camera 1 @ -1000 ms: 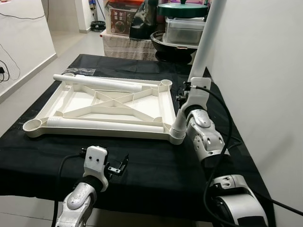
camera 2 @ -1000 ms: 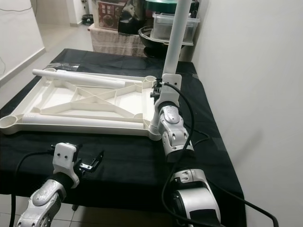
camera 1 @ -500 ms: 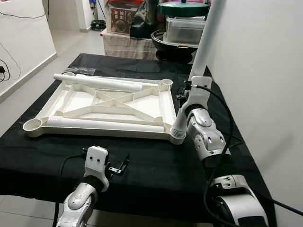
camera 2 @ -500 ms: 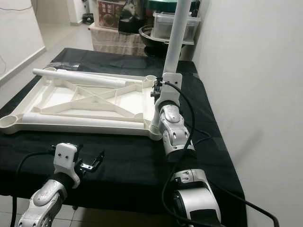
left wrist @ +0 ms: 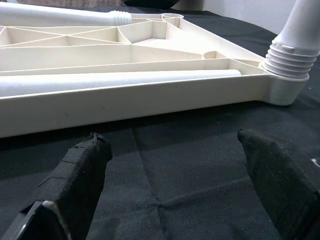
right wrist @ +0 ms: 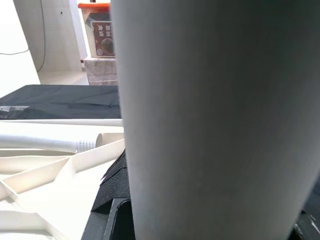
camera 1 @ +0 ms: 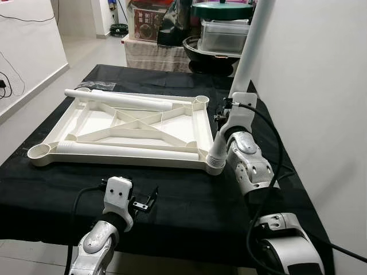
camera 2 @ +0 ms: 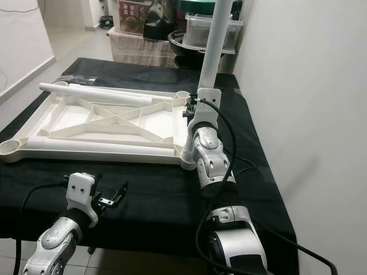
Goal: Building children table
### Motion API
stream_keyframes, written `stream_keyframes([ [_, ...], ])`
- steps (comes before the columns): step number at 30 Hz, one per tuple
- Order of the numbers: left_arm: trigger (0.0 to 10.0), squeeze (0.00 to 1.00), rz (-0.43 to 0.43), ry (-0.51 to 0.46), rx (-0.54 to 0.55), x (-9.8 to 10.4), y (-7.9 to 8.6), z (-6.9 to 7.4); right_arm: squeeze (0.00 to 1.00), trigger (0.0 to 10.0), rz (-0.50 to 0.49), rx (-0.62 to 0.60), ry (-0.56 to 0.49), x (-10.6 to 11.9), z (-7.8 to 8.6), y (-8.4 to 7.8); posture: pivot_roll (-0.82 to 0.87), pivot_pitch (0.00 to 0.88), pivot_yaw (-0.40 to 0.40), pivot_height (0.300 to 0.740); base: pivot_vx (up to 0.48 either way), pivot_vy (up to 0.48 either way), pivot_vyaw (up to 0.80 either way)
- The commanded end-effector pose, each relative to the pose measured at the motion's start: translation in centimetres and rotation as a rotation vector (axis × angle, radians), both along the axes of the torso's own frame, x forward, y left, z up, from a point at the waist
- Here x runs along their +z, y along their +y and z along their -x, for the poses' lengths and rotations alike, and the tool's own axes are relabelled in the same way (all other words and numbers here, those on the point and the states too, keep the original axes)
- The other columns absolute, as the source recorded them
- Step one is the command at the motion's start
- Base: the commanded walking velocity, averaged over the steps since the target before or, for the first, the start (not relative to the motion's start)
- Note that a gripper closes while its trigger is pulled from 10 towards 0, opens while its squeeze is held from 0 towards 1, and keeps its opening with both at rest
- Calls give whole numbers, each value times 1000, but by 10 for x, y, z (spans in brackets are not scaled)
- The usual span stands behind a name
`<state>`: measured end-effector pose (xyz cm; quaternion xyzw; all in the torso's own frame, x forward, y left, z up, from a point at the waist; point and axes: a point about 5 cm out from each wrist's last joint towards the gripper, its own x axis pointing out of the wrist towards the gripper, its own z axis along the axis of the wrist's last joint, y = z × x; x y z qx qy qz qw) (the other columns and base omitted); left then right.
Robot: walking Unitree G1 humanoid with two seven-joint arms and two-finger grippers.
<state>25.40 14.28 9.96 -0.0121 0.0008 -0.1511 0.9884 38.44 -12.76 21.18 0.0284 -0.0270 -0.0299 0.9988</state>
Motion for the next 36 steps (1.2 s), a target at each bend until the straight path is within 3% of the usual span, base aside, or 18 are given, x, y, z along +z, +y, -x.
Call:
stream_keyframes([
  [1, 10000, 0, -4, 8, -9, -3, -2, 0, 0, 10000, -24, -22, 69, -17, 4, -3, 13, 0, -74, 740, 0, 0, 0],
  [4, 10000, 0, -4, 8, -10, -3, -2, -1, 0, 10000, -26, -22, 68, -18, 4, -3, 13, 0, -74, 740, 0, 0, 0],
  [6, 10000, 0, -4, 7, -13, -3, -2, -1, 55, 10000, -35, -32, 54, -16, 4, -4, 13, 0, -74, 740, 0, 0, 0],
  [7, 10000, 0, -4, 7, -14, -3, -2, -2, 459, 10000, -41, -39, 45, -14, 5, -5, 13, 0, -74, 740, 0, 0, 0],
  [9, 10000, 0, -4, 6, -16, -3, -3, -2, 459, 10000, -43, -39, 29, -11, 5, -5, 4, 0, -64, 740, 0, 0, 0],
  [10, 10000, 0, -4, 6, -19, -3, -3, -3, 808, 10000, -42, -42, 10, -8, 6, -6, 2, 0, -62, 740, 0, 0, 0],
  [11, 10000, 0, -4, 6, -19, -3, -3, -3, 808, 10000, -42, -42, 10, -8, 6, -6, 2, 0, -62, 740, 0, 0, 0],
  [12, 10000, 0, -5, 5, -21, -3, -3, -3, 1000, 10000, -47, -41, -7, -4, 6, -6, -2, 0, -57, 740, 0, 0, 0],
  [17, 10000, 0, -6, 7, -28, -4, -3, -4, 1000, 10000, -48, -28, -66, 7, 10, -5, -7, 0, -54, 740, 0, 0, 0],
  [36, 10000, 0, -5, 7, -32, -5, -3, -5, 1000, 10000, -57, 28, -122, 25, 11, -3, -7, 0, -53, 740, 0, 0, 0],
])
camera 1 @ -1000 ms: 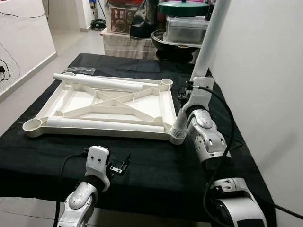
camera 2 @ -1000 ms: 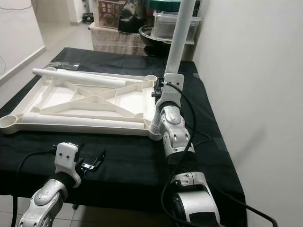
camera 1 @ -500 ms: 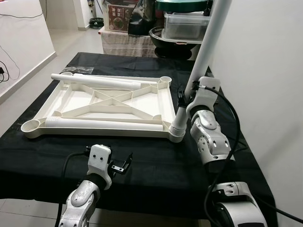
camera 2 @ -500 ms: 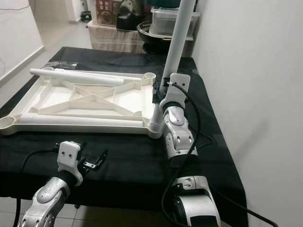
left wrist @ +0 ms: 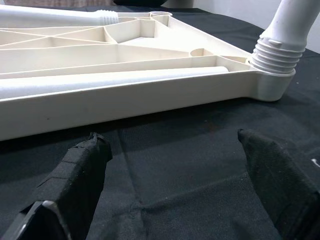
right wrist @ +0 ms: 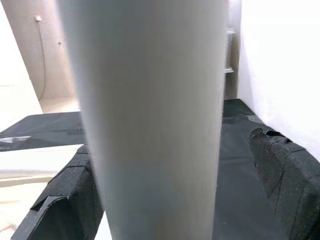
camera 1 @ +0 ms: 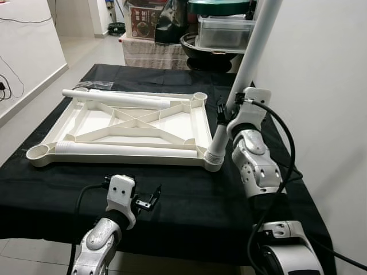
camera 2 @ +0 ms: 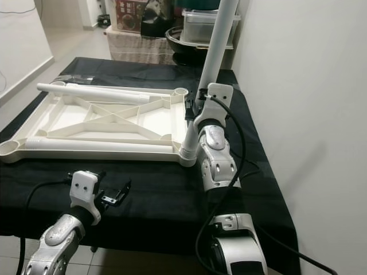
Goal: Building children table
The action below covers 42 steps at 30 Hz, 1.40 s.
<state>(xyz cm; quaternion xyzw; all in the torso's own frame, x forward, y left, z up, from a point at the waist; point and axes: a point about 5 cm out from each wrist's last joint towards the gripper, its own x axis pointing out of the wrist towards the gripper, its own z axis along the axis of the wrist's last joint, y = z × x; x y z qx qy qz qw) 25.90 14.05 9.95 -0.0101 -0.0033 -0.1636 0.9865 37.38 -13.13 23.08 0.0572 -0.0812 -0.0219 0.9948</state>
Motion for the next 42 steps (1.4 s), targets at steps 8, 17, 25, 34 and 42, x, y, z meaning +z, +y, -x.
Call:
stream_keyframes([
  [8, 10000, 0, -1, 18, -10, -5, -2, 1, 0, 10000, 24, 133, 4, 7, -2, 4, -10, 0, -54, 740, 0, 0, 0],
  [17, 10000, 0, 0, 20, -10, -6, -2, 1, 0, 10000, 66, 231, 10, 7, -6, 1, -7, 0, -56, 740, 0, 0, 0],
  [25, 10000, 0, 0, 18, -8, -5, -1, 2, 0, 10000, 75, 288, 22, 9, -14, -11, 2, 0, -63, 740, 0, 0, 0],
  [34, 10000, 0, 3, 17, -2, -5, 0, 4, 0, 10000, 77, 353, 24, 14, -20, -25, 15, 0, -71, 740, 0, 0, 0],
  [42, 10000, 0, 5, 17, -7, -4, -1, 4, 0, 10000, 60, 422, 6, 13, -22, -32, 17, 0, -69, 740, 0, 0, 0],
])
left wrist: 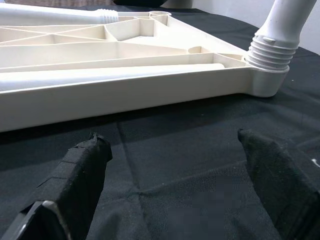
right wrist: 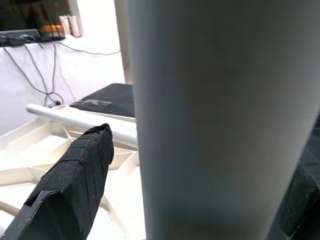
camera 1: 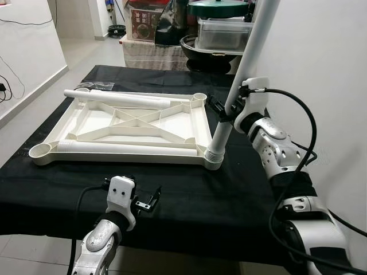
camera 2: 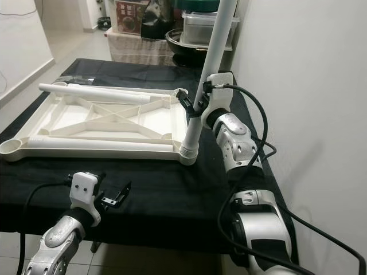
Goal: Building children table
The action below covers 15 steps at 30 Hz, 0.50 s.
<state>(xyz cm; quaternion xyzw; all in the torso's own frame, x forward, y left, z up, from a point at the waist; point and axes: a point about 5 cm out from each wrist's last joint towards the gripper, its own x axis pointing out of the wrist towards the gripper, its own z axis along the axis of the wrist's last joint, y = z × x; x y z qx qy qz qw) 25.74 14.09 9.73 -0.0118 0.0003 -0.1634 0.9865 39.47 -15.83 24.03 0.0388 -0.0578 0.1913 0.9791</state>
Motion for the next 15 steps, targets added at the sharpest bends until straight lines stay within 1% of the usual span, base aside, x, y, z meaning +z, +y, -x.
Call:
stream_keyframes([
  [1, 10000, 0, 3, 9, -8, -2, -1, 2, 0, 10000, -22, 17, -12, 3, -1, -6, 17, 0, -69, 740, 0, 0, 0],
  [5, 10000, 0, 2, 8, -8, -2, -1, 2, 0, 10000, -35, 58, -10, 3, -2, -5, 17, 0, -69, 740, 0, 0, 0],
  [6, 10000, 0, 1, 7, -8, -1, 0, 2, 0, 10000, -40, 97, -12, 2, -2, -4, 26, 0, -71, 740, 0, 0, 0],
  [10, 10000, 0, 0, 8, -11, -1, 0, 2, 0, 10000, -32, 121, -11, 0, -2, -6, 28, 0, -72, 740, 0, 0, 0],
  [15, 10000, 0, -1, 6, -12, -1, 0, 2, 0, 10000, -22, 116, -4, -4, -5, -8, 28, 0, -72, 740, 0, 0, 0],
])
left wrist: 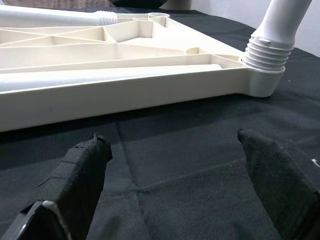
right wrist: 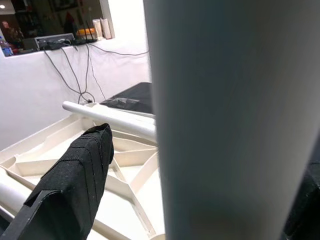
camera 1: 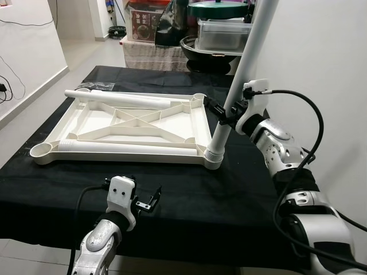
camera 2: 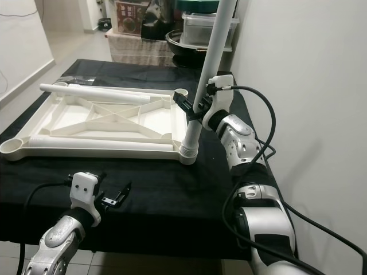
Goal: Building children table
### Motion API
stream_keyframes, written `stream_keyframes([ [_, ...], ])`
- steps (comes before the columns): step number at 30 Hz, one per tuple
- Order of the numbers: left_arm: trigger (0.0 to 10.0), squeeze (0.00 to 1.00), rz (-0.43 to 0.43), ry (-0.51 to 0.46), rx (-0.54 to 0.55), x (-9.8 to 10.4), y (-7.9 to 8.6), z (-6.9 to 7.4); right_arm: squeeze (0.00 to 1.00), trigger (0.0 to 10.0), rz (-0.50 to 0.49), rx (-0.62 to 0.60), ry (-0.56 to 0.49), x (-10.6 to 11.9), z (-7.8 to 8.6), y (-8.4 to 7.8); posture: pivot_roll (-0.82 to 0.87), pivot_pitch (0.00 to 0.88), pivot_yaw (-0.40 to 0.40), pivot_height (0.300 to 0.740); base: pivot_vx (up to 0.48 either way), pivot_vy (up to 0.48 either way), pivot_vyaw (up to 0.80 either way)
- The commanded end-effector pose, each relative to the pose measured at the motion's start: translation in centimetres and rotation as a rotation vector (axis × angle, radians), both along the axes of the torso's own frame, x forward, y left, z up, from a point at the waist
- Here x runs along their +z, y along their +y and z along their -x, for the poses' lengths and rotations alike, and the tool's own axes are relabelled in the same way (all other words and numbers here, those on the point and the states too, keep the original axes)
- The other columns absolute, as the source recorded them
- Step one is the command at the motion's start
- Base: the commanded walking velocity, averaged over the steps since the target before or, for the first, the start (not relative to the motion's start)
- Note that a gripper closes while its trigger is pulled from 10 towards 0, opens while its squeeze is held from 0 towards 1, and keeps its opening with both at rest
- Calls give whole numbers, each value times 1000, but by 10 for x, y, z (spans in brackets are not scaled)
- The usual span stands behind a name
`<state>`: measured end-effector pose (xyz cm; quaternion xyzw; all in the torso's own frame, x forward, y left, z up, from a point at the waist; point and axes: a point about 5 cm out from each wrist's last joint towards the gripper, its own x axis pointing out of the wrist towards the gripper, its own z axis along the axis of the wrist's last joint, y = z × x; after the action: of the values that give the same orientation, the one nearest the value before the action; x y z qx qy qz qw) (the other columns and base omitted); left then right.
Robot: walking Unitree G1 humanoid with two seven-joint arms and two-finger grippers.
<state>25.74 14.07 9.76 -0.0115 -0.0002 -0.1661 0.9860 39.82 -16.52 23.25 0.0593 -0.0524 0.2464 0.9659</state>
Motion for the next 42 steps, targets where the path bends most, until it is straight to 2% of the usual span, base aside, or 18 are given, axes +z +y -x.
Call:
stream_keyframes([
  [1, 10000, 0, -1, 7, -6, -1, 0, 2, 0, 7686, 20, -5, -15, 3, -2, -2, 34, 0, -75, 740, 0, 0, 0],
  [2, 10000, 0, -1, 7, -6, -2, 0, 2, 0, 7686, 27, -9, -13, 1, -2, -3, 34, 0, -75, 740, 0, 0, 0],
  [3, 10000, 0, -1, 7, -6, -2, -1, 2, 0, 4667, 28, -8, -13, 1, -2, -4, 36, 0, -76, 740, 0, 0, 0],
  [4, 10000, 0, -1, 7, -6, -2, -1, 2, 0, 3647, 29, -8, -12, 0, -3, -4, 36, 0, -76, 740, 0, 0, 0],
  [5, 10000, 0, -2, 7, -6, -2, -1, 2, 0, 0, 28, -10, -13, 0, -3, -5, 38, 0, -77, 740, 0, 0, 0],
  [17, 10000, 0, 1, 2, -10, -2, -2, 3, 0, 0, 37, -15, -23, -4, -4, -10, 38, 0, -78, 740, 0, 0, 0],
  [24, 10000, 0, 1, 0, -15, -2, -3, 3, 0, 0, 52, 0, -35, -7, -3, -1, 32, 0, -74, 740, 0, 0, 0],
  [26, 10000, 0, 1, 0, -17, -2, -4, 3, 0, 0, 106, -28, 4, -16, -3, 6, 29, 0, -75, 740, 0, 0, 0],
  [29, 10000, 0, 2, 0, -18, -2, -5, 3, 0, 0, 134, -66, 43, -24, -3, 11, 30, 0, -77, 740, 0, 0, 0],
  [31, 10000, 0, 2, 0, -16, -2, -5, 3, 0, 0, 141, -137, 67, -32, -3, 16, 29, 0, -78, 740, 0, 0, 0],
  [32, 10000, 0, 3, 0, -14, -2, -5, 3, 0, 0, 118, -216, 84, -36, -2, 19, 27, 0, -81, 740, 0, 0, 0],
  [35, 10000, 0, 3, 1, -12, -2, -5, 3, 0, 0, 99, -270, 97, -39, -2, 20, 27, 0, -81, 740, 0, 0, 0],
  [36, 10000, 0, 4, 3, -10, -3, -5, 4, 0, 0, 63, -384, 145, -50, 1, 26, 23, 0, -81, 740, 0, 0, 0],
  [42, 10000, 0, 7, 4, -12, -3, -7, 3, 0, 0, 2, -514, 244, -69, 7, 38, 20, 0, -80, 740, 0, 0, 0],
])
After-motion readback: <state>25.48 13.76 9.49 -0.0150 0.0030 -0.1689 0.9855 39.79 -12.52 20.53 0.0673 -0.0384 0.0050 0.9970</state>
